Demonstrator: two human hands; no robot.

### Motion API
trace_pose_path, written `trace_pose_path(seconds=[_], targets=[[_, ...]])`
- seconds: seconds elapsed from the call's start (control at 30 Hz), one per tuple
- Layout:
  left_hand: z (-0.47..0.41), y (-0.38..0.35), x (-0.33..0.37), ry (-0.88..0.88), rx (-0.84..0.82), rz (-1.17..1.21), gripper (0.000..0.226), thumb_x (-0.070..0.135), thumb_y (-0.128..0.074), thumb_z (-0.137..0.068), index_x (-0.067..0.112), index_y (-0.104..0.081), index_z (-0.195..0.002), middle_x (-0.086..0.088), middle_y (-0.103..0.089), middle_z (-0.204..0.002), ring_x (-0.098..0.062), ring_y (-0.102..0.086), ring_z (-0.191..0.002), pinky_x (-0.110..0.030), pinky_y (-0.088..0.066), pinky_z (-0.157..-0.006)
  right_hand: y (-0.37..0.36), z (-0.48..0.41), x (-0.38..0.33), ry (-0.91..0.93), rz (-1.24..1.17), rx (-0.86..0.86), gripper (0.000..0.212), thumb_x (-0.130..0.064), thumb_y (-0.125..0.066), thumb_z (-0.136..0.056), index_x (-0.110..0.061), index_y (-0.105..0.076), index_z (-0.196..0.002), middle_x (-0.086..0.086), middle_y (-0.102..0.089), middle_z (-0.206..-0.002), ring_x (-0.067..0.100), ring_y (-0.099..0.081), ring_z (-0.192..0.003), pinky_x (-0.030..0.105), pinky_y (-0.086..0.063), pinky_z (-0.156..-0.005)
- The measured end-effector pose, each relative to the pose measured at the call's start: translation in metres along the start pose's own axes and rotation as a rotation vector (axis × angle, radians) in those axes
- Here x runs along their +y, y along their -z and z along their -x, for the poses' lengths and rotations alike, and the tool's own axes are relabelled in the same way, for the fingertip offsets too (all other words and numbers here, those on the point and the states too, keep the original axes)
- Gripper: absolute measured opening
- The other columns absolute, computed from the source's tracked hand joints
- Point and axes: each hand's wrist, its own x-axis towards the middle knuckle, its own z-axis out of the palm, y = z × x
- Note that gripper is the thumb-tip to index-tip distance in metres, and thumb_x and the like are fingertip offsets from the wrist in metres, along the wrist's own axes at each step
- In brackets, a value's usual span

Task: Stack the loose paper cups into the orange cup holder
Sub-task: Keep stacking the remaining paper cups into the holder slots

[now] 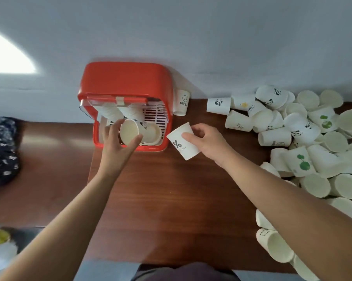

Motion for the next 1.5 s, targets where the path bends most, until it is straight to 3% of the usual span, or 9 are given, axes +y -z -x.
trace_pose_path(seconds=[0.13, 0.3, 0.5, 0.67, 0.8, 0.97, 1.2, 1.33, 1.5], targets=[[-0.012, -0.009, 0.000, -0.003, -0.052, -0.102, 0.072, 0.046, -0.076, -0.083, 0.027, -0.044, -0.145, 0.008, -0.035, -0.134, -0.009, -0.041, -0.123, -0.031, -0.040, -0.106, -0.017, 0.004, -0.001, -0.030, -0.058, 0.046, 0.042, -0.039, -0.073, -0.085, -0.020, -0.060, -0.121, -0.011, -0.065, -0.113, -0.001, -0.062, -0.100, 0.021, -0.049, -0.080], [-0.027, -0.028, -0.008, -0.121, -0.156, -0.264, 0.078, 0.041, -0.079, -0.079, 0.015, -0.044, -0.144, -0.008, -0.045, -0.140, -0.028, -0.041, -0.129, -0.046, -0.040, -0.105, -0.022, 0.002, -0.008, -0.003, -0.132, 0.091, 0.054, -0.034, -0.078, -0.080, -0.022, -0.057, -0.127, -0.009, -0.065, -0.122, 0.001, -0.060, -0.111, 0.024, -0.050, -0.089], [-0.038, -0.035, -0.018, -0.165, -0.277, -0.259, 0.077, 0.031, -0.079, -0.080, 0.014, -0.042, -0.146, -0.005, -0.048, -0.147, -0.028, -0.045, -0.133, -0.048, -0.040, -0.108, -0.036, 0.001, -0.017, 0.066, -0.109, 0.185, 0.052, -0.027, -0.079, -0.080, -0.024, -0.056, -0.126, -0.010, -0.063, -0.121, 0.002, -0.059, -0.111, 0.026, -0.050, -0.092], [-0.036, -0.007, -0.021, -0.148, -0.328, -0.117, 0.066, 0.024, -0.068, -0.091, 0.019, -0.039, -0.150, 0.001, -0.046, -0.151, -0.016, -0.040, -0.139, -0.038, -0.034, -0.115, -0.061, 0.000, -0.024, 0.139, -0.063, 0.142, 0.065, -0.041, -0.079, -0.072, -0.029, -0.052, -0.130, -0.012, -0.060, -0.128, 0.007, -0.057, -0.118, 0.041, -0.049, -0.101], [-0.027, 0.020, -0.001, -0.085, -0.306, 0.301, 0.046, 0.025, -0.060, -0.099, 0.024, -0.049, -0.143, 0.005, -0.059, -0.137, 0.000, -0.056, -0.121, -0.013, -0.047, -0.092, -0.083, -0.002, -0.032, 0.219, -0.034, 0.124, 0.067, -0.035, -0.079, -0.076, -0.030, -0.047, -0.135, -0.013, -0.054, -0.134, 0.006, -0.052, -0.124, 0.037, -0.045, -0.107], [-0.031, 0.020, 0.004, -0.129, -0.351, 0.371, 0.051, 0.017, -0.067, -0.093, 0.017, -0.051, -0.142, 0.005, -0.063, -0.129, -0.002, -0.057, -0.120, -0.015, -0.050, -0.086, -0.100, -0.009, -0.036, 0.234, -0.045, 0.102, 0.061, -0.028, -0.079, -0.080, -0.031, -0.048, -0.132, -0.013, -0.058, -0.131, 0.005, -0.054, -0.123, 0.035, -0.046, -0.107], [-0.041, 0.006, -0.027, -0.103, -0.343, 0.150, 0.054, 0.037, -0.070, -0.091, 0.030, -0.051, -0.141, 0.014, -0.061, -0.131, -0.007, -0.057, -0.122, -0.037, -0.051, -0.101, -0.104, -0.022, -0.028, 0.240, 0.190, 0.088, 0.056, -0.030, -0.076, -0.084, -0.022, -0.053, -0.134, -0.012, -0.053, -0.125, -0.002, -0.047, -0.113, 0.015, -0.037, -0.094], [-0.042, -0.001, -0.044, -0.083, -0.346, -0.016, 0.060, 0.038, -0.067, -0.092, 0.029, -0.044, -0.147, 0.002, -0.053, -0.144, -0.019, -0.051, -0.130, -0.048, -0.046, -0.106, -0.106, -0.027, -0.016, 0.272, 0.372, 0.007, 0.053, -0.029, -0.069, -0.091, -0.022, -0.051, -0.140, -0.005, -0.048, -0.139, 0.001, -0.041, -0.123, 0.018, -0.033, -0.102], [-0.043, -0.010, -0.044, -0.097, -0.341, -0.166, 0.061, 0.037, -0.063, -0.095, 0.027, -0.040, -0.151, -0.006, -0.049, -0.143, -0.020, -0.048, -0.129, -0.034, -0.040, -0.102, -0.109, -0.035, -0.006, 0.237, 0.425, 0.019, 0.052, -0.030, -0.063, -0.094, -0.022, -0.048, -0.143, -0.001, -0.051, -0.137, 0.013, -0.051, -0.123, 0.028, -0.044, -0.103]])
